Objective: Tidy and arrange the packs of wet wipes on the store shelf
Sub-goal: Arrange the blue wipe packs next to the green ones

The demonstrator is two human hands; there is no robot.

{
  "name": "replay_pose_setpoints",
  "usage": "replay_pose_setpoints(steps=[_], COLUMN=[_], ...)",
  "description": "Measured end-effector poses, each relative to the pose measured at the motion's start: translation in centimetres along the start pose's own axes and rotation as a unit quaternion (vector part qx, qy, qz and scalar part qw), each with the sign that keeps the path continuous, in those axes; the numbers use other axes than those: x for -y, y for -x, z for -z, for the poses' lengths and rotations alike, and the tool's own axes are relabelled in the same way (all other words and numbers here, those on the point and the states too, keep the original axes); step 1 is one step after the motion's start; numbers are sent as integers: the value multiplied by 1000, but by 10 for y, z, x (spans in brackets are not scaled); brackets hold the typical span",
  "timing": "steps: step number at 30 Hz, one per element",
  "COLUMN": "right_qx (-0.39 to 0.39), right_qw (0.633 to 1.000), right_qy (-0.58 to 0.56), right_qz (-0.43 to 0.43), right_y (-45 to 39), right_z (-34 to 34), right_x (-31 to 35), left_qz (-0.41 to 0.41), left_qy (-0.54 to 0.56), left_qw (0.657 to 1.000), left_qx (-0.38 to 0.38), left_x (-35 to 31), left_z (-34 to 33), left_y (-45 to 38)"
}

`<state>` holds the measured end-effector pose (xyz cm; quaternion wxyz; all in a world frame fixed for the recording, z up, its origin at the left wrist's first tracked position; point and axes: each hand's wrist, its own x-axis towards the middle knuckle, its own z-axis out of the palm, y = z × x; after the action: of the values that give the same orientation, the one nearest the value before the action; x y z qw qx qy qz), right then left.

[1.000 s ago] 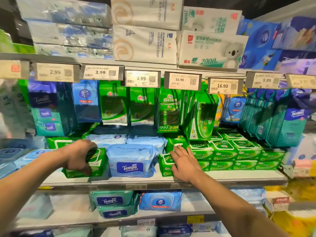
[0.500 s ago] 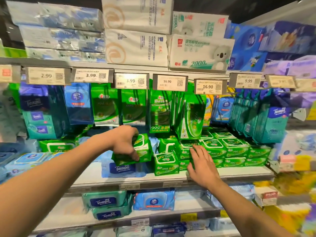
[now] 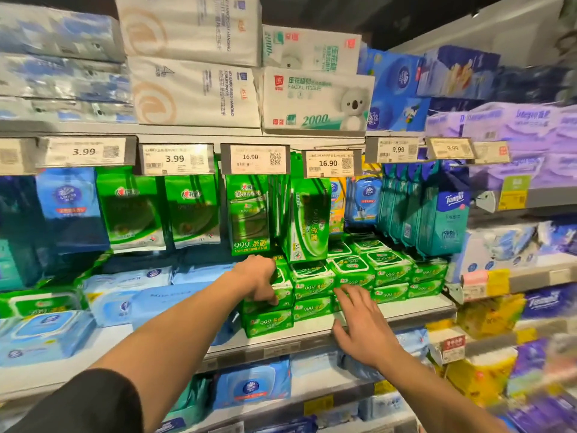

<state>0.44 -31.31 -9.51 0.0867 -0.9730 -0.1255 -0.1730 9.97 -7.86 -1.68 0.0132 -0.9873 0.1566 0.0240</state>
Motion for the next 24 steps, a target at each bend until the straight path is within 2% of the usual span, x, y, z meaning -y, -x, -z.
replay_pose_setpoints(steps=[6,13,18,21,24], right_qx=[9,41,30,0,28], right_qw=[1000,997,995,993,984], right_qy=[-8,5,11,9,-24], right_qz=[25,63,96,120,174], right_y=[-5,-19,-42,-59,-75], right_z=[-9,-13,-15,-14,-17], right_x=[15,47,87,124,173], left_qz=[-6,-39,-61,-43,1], left_qy=[-8,18,43,64,80], left_qw=[1000,999,995,995,995], left_qx=[4,-32,-60,-56,-64], left_x=[-1,19,77,118,160], left_z=[-13,-20,-18,-9,-4], left_y=[-6,5,37,67,105])
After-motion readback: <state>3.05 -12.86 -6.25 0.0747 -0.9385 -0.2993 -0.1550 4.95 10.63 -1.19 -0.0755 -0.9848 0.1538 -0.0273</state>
